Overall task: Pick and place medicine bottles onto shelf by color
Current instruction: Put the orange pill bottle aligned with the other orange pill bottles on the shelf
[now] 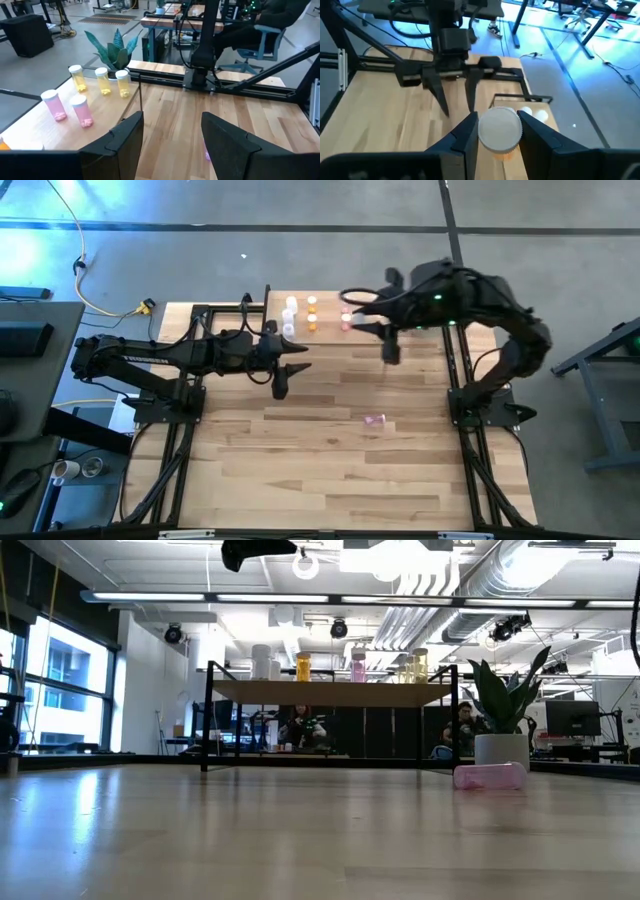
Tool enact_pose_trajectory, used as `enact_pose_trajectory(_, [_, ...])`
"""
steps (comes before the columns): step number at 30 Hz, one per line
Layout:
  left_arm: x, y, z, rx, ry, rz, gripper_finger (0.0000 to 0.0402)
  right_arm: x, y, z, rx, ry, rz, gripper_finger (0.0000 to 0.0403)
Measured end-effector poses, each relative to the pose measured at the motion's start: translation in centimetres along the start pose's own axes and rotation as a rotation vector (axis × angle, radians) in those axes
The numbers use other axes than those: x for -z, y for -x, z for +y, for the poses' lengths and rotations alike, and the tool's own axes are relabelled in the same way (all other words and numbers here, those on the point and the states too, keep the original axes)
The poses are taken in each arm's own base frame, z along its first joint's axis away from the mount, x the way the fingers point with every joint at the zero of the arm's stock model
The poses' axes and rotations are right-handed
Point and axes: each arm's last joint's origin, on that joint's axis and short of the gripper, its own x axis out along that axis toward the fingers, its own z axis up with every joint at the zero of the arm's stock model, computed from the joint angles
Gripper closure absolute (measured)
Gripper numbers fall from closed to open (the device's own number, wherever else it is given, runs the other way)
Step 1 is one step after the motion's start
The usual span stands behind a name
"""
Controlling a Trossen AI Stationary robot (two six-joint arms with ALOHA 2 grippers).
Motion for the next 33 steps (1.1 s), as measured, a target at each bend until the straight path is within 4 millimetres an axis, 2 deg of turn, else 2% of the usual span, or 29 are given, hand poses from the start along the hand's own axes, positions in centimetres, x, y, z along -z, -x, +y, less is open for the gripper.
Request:
enact_pose_trajectory(2, [0.0, 0.0, 0.0, -0.003, 0.0, -0.001, 0.0211, 0.8, 0.5, -0.2, 0.024, 0.01, 0.022, 0.03])
enact_pose_trajectory(4, [0.0, 0.0, 0.0, -0.005, 0.001, -0.003, 0.0211, 2.0, 0.1, -0.3, 0.036, 0.011, 0.057, 0.03])
enact_pose_trajectory(11, [0.0, 0.0, 0.1, -0.048, 0.02, -0.005, 0.0211, 7.3, -3.7, -1.1, 0.083, -0.066, -0.002, 0.03])
enact_pose_trajectory(16, [-0.5, 1.5, 1.0, -0.103, 0.077, -0.017, 0.0211, 10.2, -6.8, -1.6, 0.073, -0.193, -0.027, 0.03])
enact_pose_trajectory(20, [-0.8, 3.5, 2.4, -0.165, 0.118, -0.007, 0.0211, 11.3, -9.5, -1.6, 0.078, -0.231, -0.034, 0.03])
enact_pose_trajectory(25, [-1.1, 6.2, 4.1, -0.222, 0.15, -0.016, 0.0211, 11.5, -12.8, -1.6, 0.073, -0.239, -0.031, 0.03])
enact_pose_trajectory(33, [-1.4, 9.1, 5.1, -0.258, 0.167, -0.046, 0.0211, 13.1, -18.1, -1.3, 0.068, -0.285, 0.01, 0.03])
